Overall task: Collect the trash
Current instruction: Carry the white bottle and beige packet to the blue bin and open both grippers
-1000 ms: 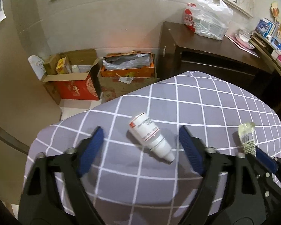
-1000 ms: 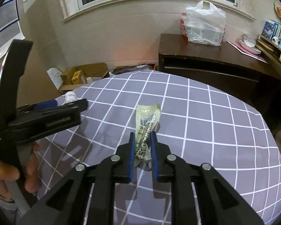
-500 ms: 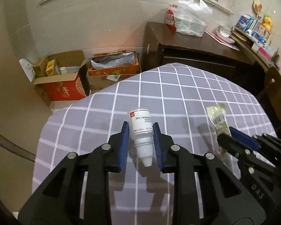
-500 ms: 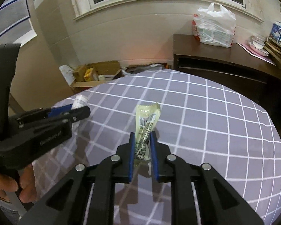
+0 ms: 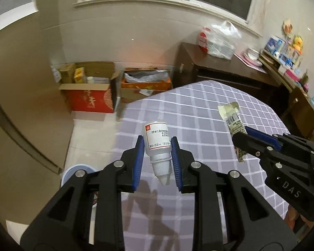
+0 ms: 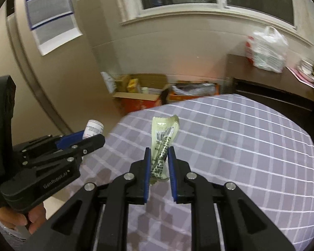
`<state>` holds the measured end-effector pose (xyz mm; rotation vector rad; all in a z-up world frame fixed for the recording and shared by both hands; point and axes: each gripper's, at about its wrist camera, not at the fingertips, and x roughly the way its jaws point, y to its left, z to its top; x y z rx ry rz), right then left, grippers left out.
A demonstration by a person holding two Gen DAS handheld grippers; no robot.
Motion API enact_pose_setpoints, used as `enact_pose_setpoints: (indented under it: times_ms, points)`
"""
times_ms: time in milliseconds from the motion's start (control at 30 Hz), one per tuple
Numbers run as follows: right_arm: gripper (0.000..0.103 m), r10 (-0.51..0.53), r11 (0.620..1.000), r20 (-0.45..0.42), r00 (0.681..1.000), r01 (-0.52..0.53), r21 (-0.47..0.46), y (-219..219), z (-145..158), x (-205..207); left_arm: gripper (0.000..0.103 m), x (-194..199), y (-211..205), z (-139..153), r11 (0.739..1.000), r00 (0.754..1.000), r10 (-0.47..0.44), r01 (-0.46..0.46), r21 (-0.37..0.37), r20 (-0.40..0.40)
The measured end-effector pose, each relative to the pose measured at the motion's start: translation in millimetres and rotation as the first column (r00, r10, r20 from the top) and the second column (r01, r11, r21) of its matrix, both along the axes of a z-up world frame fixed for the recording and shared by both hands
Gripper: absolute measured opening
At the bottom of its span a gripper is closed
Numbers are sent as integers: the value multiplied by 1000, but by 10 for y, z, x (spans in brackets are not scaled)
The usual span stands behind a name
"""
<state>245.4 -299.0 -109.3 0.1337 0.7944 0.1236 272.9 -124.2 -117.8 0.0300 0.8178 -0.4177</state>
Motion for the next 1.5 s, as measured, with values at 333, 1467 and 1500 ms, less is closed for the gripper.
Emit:
enact_pose_setpoints:
  times_ms: [333,1467,1500]
  points:
    - [16,179,983,-1,984,-179,44,1313,-46,114,26,-107,1460,-110,985,985,171,-171,5,11]
    - [66,215,974,-45,976,-211,77,2471,-968,766,26,519,2733,-1204,934,920,355,-345,89,-165]
    - [68,209,975,-38,977,-205,82,2447,-961,773,26,569,2727,-1215,936,920,351,-343,76,-172]
